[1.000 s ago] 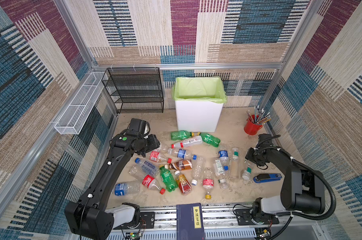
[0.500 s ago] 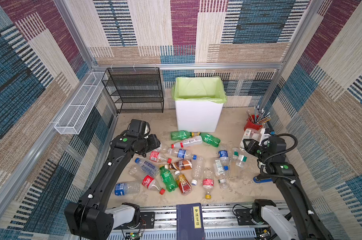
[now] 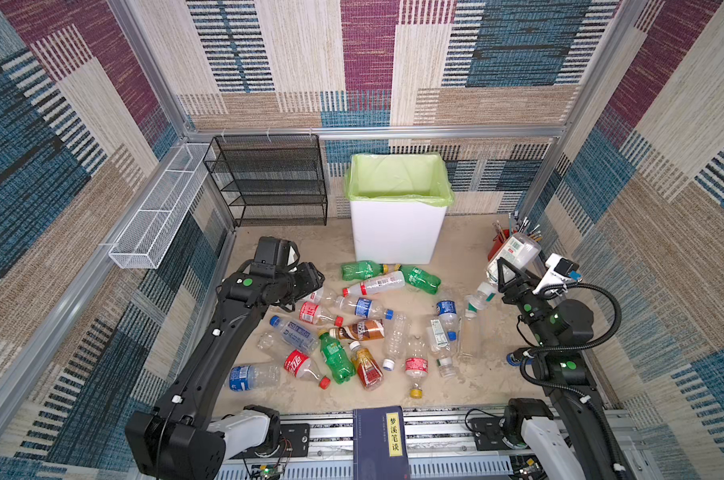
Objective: Throw the plastic bottles in the bin
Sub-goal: 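Lift the clear bottle with right gripper and carry it over the white bin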
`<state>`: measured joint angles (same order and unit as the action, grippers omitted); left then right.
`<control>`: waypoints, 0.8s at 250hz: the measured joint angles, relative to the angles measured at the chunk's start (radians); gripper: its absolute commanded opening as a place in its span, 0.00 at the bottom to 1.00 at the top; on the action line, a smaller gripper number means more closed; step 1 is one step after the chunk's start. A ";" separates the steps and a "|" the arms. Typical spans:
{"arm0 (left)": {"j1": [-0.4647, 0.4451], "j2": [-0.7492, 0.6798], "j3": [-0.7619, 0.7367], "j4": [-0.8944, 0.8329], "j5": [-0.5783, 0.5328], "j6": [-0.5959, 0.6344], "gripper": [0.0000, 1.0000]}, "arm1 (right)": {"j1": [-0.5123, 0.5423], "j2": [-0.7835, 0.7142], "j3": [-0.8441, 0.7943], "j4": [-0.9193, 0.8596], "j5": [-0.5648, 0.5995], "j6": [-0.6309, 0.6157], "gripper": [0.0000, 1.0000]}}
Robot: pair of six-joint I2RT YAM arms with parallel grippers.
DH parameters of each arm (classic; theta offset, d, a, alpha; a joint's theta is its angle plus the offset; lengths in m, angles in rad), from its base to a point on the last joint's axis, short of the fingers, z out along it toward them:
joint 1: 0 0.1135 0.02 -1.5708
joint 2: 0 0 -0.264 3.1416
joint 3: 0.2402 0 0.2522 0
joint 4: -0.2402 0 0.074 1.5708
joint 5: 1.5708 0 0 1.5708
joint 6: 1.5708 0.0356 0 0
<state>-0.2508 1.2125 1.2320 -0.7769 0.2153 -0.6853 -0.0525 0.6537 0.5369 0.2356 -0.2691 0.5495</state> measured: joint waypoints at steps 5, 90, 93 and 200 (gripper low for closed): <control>0.000 -0.004 -0.002 0.003 0.000 -0.003 0.59 | 0.002 0.019 0.016 0.017 0.000 0.003 0.36; -0.001 -0.056 -0.017 0.027 -0.001 -0.054 0.59 | 0.130 0.640 0.760 0.192 0.002 0.032 0.43; -0.001 -0.056 -0.017 0.027 -0.001 -0.056 0.59 | 0.135 0.670 0.807 0.192 0.002 0.032 0.44; -0.006 -0.081 0.002 0.033 -0.034 -0.073 0.59 | 0.188 1.720 1.979 -0.287 0.071 0.084 0.85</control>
<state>-0.2573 1.1313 1.2335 -0.7441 0.1818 -0.7582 0.1352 2.3737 2.5160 -0.0513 -0.1982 0.6338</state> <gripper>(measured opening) 0.592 0.849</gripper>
